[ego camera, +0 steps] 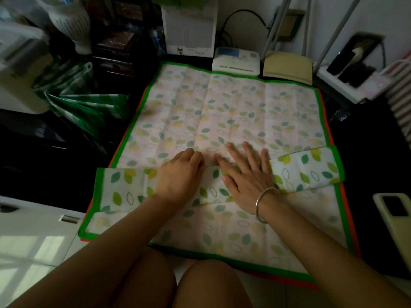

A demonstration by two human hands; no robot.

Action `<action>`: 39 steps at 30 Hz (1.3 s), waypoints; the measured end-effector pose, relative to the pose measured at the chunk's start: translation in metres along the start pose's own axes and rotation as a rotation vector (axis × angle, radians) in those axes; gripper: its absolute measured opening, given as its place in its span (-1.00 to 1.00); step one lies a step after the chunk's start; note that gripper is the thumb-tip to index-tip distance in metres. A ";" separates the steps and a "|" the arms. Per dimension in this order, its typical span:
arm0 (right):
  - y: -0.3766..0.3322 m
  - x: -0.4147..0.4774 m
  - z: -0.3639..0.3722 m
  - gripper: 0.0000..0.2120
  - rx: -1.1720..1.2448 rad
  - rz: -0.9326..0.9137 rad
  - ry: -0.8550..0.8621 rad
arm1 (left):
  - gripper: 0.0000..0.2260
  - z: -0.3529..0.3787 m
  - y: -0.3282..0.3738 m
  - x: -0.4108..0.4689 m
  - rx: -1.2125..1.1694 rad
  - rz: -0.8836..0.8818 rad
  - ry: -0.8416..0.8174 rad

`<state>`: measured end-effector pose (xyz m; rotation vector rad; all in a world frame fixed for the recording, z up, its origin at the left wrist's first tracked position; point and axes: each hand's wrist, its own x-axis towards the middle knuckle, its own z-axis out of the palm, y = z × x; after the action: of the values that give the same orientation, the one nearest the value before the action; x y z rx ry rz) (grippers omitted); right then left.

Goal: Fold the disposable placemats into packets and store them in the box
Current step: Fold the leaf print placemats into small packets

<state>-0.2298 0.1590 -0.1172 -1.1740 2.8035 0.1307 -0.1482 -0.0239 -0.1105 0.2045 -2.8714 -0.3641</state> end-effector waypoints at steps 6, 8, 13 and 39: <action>-0.005 0.001 -0.008 -0.35 -0.020 -0.003 -0.003 | -0.40 0.008 0.048 -0.013 0.203 -0.018 -0.344; -0.004 0.000 -0.006 -0.39 -0.022 0.015 -0.002 | -0.38 0.014 0.042 -0.016 0.157 0.051 -0.334; -0.001 0.000 -0.001 -0.47 -0.011 0.026 0.008 | -0.50 -0.005 -0.030 -0.045 0.159 0.179 -0.250; 0.097 -0.012 0.002 -0.42 -0.037 -0.080 0.013 | -0.28 0.015 0.017 -0.019 0.116 0.073 -0.326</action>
<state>-0.2903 0.2353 -0.1142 -1.2970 2.7719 0.1702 -0.1360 -0.0008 -0.1240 0.0646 -3.2143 -0.2352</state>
